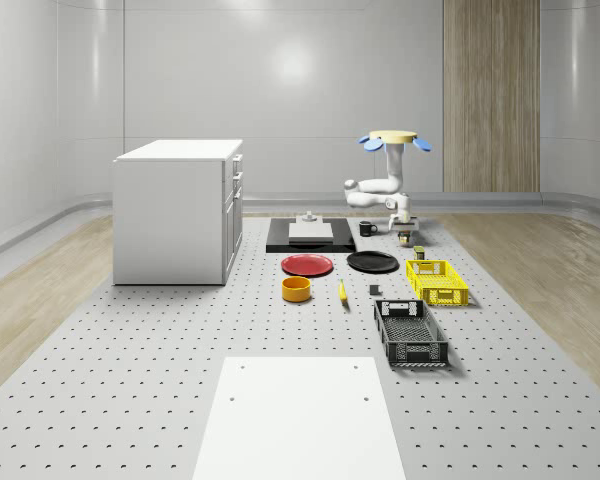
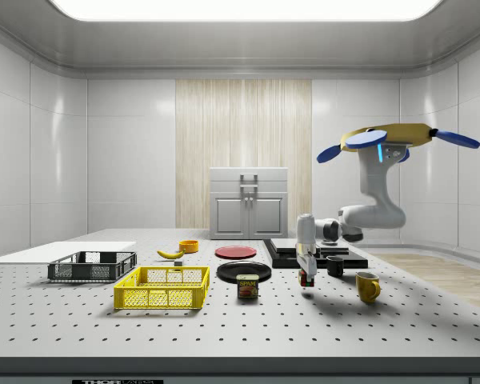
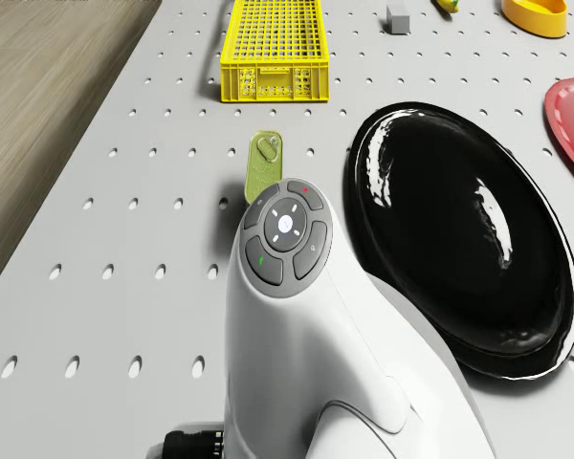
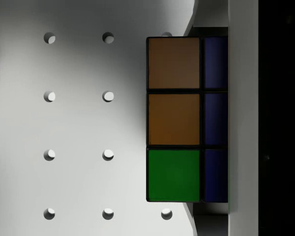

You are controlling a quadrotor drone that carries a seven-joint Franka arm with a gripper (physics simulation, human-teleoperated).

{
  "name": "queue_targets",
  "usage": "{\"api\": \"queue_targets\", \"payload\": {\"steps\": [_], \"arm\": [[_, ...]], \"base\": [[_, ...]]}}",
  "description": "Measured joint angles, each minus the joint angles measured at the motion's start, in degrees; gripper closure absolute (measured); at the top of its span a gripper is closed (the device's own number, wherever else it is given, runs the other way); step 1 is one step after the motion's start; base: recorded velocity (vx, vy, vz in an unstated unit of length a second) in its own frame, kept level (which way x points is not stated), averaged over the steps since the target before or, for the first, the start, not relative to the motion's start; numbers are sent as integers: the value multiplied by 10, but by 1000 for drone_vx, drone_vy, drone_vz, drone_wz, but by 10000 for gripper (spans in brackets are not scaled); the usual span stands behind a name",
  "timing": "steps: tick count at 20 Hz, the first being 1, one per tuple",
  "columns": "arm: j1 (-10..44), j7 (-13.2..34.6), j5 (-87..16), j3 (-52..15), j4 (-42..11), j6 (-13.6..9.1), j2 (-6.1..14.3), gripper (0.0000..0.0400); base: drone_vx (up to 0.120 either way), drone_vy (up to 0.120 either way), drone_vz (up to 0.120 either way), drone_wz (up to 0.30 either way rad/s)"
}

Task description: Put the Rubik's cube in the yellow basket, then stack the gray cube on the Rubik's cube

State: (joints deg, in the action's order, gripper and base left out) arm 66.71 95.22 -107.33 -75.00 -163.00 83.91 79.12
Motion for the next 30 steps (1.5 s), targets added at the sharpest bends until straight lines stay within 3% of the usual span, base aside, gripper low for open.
{"api": "queue_targets", "payload": {"steps": [12,18,26,30], "arm": [[6,7,29,-25,-3,8,16,75],[8,9,34,-28,-2,16,25,75],[11,11,39,-30,-2,26,36,75],[12,12,41,-31,-2,30,41,75]], "base": [[110,0,120,0],[120,7,0,0],[120,120,0,0],[120,20,0,0]]}}
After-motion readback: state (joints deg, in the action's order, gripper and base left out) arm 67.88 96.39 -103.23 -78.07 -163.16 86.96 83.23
